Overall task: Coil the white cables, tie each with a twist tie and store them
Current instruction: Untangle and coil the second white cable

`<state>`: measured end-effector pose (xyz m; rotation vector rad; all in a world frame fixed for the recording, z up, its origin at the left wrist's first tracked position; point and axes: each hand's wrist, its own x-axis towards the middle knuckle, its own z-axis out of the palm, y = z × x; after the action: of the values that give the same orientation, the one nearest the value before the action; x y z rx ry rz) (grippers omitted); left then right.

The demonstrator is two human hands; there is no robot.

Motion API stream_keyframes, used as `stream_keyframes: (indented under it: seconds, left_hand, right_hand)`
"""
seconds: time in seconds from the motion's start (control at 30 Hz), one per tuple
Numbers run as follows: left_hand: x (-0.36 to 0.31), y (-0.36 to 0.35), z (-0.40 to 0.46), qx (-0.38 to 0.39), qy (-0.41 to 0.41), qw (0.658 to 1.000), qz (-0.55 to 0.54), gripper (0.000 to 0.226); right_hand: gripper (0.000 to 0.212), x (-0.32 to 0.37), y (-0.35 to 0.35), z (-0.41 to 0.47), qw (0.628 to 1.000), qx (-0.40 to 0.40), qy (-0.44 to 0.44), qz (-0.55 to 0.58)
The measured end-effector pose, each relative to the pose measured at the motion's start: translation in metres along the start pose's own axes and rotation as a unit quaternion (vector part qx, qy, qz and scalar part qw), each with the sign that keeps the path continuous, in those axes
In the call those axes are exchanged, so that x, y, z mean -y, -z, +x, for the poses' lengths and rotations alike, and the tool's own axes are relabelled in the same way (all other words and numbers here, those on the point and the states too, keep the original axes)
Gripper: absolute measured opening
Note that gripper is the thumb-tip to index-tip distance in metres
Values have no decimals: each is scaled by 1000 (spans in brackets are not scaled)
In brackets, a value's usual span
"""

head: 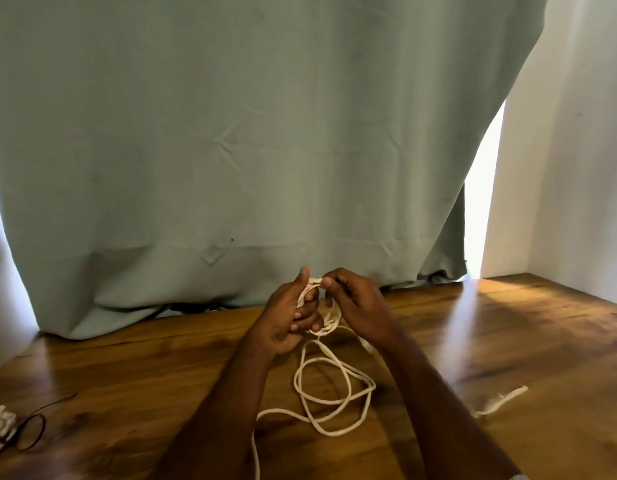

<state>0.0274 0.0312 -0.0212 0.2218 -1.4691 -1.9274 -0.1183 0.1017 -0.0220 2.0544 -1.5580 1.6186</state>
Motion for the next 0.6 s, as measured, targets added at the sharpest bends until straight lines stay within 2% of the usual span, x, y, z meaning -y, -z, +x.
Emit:
stream_keyframes:
  seconds: [0.1,0.17,0.27,0.37,0.43,0.53,0.6]
  left_hand:
    - [9,9,0,53,22,991,-124,50]
    - [13,12,0,86,-2,984,-154,39]
    - [19,3,2,24,-23,994,-101,26]
    - [24,-10,5,-64,-26,995,-67,34]
    - [26,-13,7,-85,-30,994,-62,35]
    - [25,-19,7,-58,-19,993,-105,39]
    - [24,-21,5,-47,-4,989,-143,39]
  right_hand:
    - [23,0,-14,0,998,-38,-39,11]
    - [21,-1,-21,0,995,-60,-64,39]
    - [27,-7,-20,2,989,-88,-103,67]
    - [35,-15,-19,6,977,-47,-190,85]
    - [41,-12,-24,7,966,-37,-242,79]
    - [48,-1,-30,7,970,-139,-200,-23]
    - [49,6,-31,8,966,-197,-169,-20]
